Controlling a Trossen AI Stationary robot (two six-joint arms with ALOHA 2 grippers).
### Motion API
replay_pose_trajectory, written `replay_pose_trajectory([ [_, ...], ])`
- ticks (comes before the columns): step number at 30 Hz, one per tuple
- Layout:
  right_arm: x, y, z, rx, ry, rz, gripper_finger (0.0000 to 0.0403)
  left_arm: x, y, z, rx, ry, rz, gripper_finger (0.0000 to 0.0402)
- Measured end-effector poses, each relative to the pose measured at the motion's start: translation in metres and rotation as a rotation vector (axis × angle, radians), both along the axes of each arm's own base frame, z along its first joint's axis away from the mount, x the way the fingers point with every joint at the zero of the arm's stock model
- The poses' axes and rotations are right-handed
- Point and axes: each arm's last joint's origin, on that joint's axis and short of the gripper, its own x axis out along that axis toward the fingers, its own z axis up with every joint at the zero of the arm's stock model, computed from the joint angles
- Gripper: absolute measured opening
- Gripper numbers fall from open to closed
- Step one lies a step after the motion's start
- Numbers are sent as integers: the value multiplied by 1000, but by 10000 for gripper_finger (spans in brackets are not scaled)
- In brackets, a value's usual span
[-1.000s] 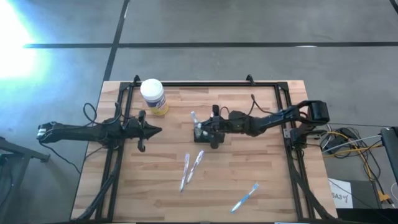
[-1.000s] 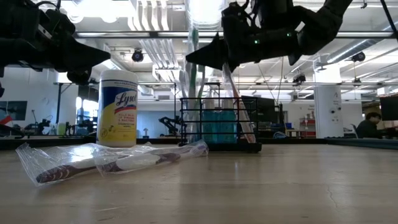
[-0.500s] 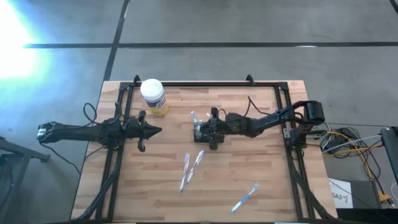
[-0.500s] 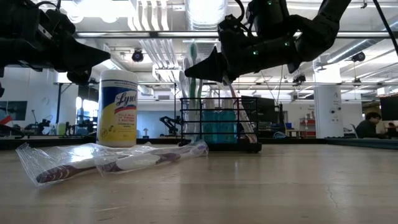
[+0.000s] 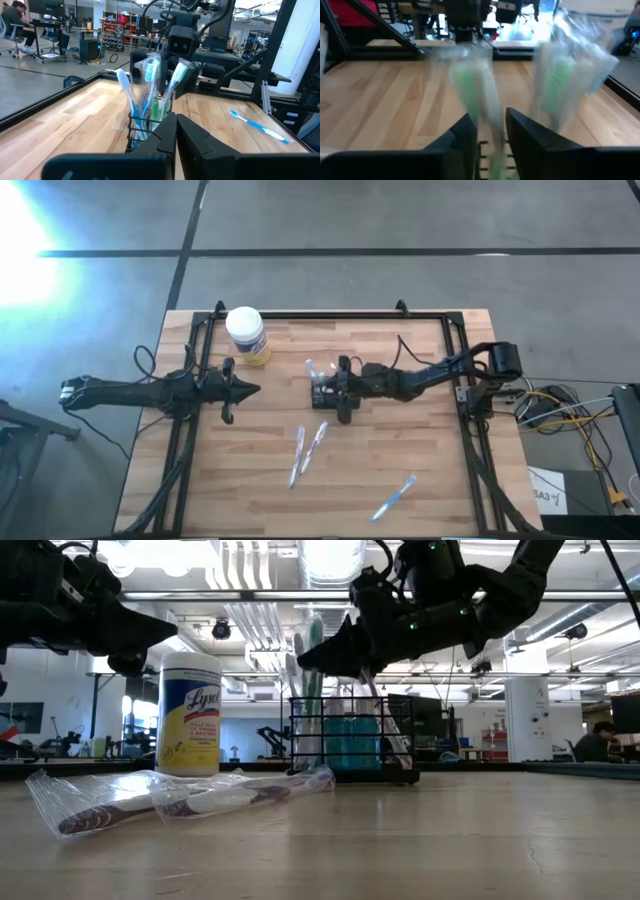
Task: Pick & Place toothbrushing station
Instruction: Put the green toothbrush into the black mesh organizer, then put the right violet toothbrush into the black mesh organizer
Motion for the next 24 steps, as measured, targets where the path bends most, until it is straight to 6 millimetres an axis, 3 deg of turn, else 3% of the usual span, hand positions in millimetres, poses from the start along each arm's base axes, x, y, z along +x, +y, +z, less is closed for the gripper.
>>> replay_pose_trajectory([
  [10,-9,2,36,5,-112,5,183,0,0,0,0,0,0,11],
  [18,-34,4,80,-11,-159,5,192,0,0,0,-14,-1,0,13],
  [24,-40,4,77,6,-86,3,192,0,0,0,-14,-2,0,11],
])
